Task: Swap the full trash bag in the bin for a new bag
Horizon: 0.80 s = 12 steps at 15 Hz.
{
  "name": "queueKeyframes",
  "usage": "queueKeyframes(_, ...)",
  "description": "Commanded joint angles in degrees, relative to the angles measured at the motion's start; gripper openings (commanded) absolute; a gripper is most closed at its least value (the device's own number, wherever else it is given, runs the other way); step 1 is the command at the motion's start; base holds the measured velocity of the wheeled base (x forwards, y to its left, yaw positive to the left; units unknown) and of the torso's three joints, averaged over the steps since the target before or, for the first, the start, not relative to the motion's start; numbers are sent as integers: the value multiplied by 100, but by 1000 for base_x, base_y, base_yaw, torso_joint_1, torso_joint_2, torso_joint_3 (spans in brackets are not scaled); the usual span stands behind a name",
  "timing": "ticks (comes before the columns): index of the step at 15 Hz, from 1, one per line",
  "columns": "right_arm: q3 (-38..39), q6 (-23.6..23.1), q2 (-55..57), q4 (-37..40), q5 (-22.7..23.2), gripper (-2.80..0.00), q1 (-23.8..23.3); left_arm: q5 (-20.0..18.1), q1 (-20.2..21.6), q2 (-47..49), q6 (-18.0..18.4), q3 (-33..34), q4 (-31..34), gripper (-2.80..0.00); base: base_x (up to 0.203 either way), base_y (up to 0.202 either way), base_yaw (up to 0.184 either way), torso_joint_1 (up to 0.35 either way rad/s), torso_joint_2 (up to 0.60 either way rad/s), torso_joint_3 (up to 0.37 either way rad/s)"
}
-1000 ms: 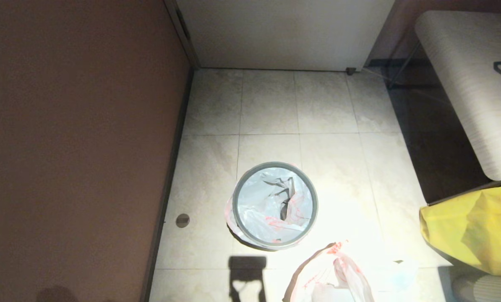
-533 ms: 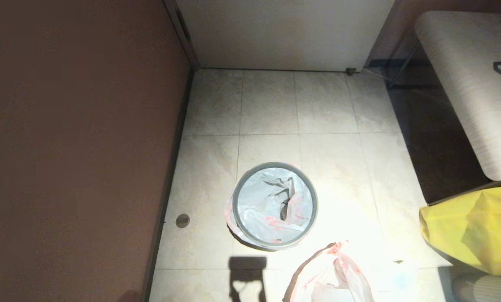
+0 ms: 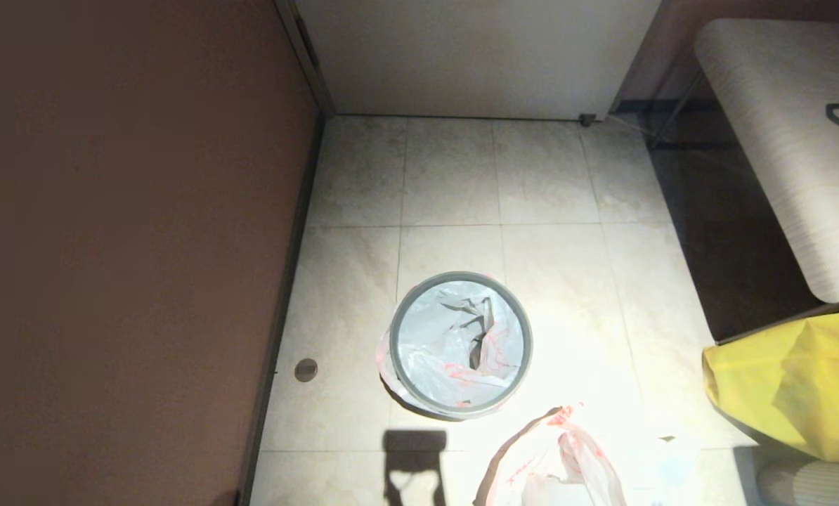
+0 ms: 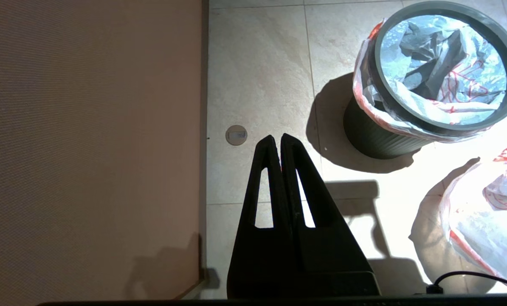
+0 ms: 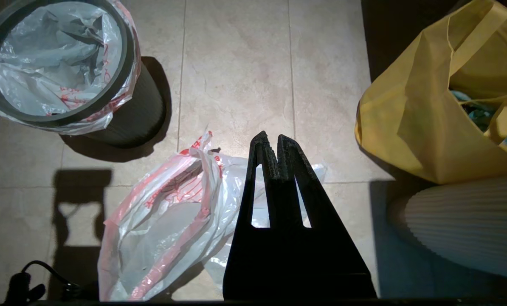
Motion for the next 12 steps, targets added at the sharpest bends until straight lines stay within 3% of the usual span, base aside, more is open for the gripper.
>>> queueKeyframes(1,22,77,6,-7,-10,-280,6,-2,1,5,-11,4,-7,-280,0,0,0,0,0,0)
queueKeyframes(12,22,200,6,-7,-31,-280,6,-2,1,5,-20,4,-11,-280,0,0,0,0,0,0)
